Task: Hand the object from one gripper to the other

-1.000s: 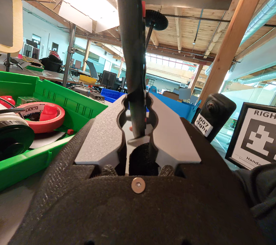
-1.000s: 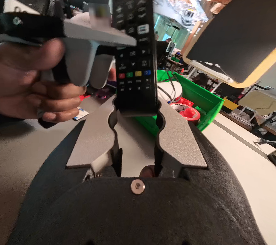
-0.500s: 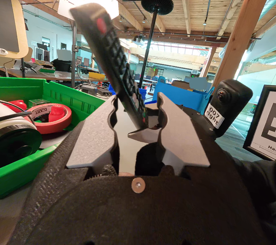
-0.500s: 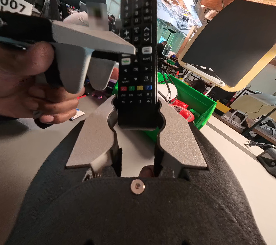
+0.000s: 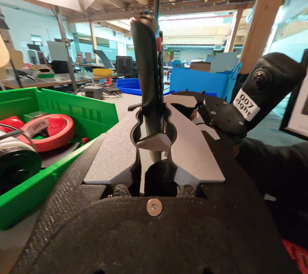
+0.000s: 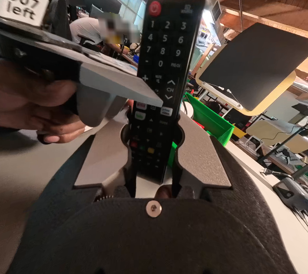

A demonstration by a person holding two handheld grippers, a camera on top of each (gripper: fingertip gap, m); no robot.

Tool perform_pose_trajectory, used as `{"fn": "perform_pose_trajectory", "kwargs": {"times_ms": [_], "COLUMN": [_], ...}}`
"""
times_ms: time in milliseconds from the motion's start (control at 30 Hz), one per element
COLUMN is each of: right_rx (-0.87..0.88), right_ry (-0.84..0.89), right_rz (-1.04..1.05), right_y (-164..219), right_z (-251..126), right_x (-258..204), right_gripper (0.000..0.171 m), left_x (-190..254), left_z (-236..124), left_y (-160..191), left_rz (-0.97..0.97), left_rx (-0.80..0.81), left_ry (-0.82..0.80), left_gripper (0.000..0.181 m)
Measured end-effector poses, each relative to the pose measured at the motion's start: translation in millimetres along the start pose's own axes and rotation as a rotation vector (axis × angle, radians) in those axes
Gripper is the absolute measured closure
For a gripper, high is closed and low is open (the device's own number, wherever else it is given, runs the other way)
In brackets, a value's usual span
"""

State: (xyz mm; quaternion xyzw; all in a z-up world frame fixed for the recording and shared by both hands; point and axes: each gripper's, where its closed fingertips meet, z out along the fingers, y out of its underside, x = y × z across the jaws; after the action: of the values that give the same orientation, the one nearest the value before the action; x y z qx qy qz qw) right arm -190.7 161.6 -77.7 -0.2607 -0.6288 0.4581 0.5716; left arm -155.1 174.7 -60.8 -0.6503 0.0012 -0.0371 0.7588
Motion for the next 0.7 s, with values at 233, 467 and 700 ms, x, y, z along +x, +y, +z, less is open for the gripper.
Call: {"fn": "perform_pose_trajectory", "kwargs": {"times_ms": [233,467,700], "right_rx": [-0.033,0.027,0.033], "right_ry": [-0.002,0.018,0.017], "right_rz": [-0.092,-0.089,-0.154], "right_y": [4.7,-7.1,-9.1], "right_z": [2.9,-1.3,-1.2], "right_x": [-7.1,-4.1,-10.0], "right_gripper": [0.121,0.113,0.115], "left_x": [-6.7,4.4,5.6], "left_z": [-13.2,-1.7,-13.1], "left_y": [-27.5,-6.4,-30.2], "left_rz": [-0.028,0.062,0.043], "left_rx": [0.160,0.030,0.173], "left_ry": [-0.020,-0.005,0.014], "left_gripper": [0.155,0.157,0.156]}}
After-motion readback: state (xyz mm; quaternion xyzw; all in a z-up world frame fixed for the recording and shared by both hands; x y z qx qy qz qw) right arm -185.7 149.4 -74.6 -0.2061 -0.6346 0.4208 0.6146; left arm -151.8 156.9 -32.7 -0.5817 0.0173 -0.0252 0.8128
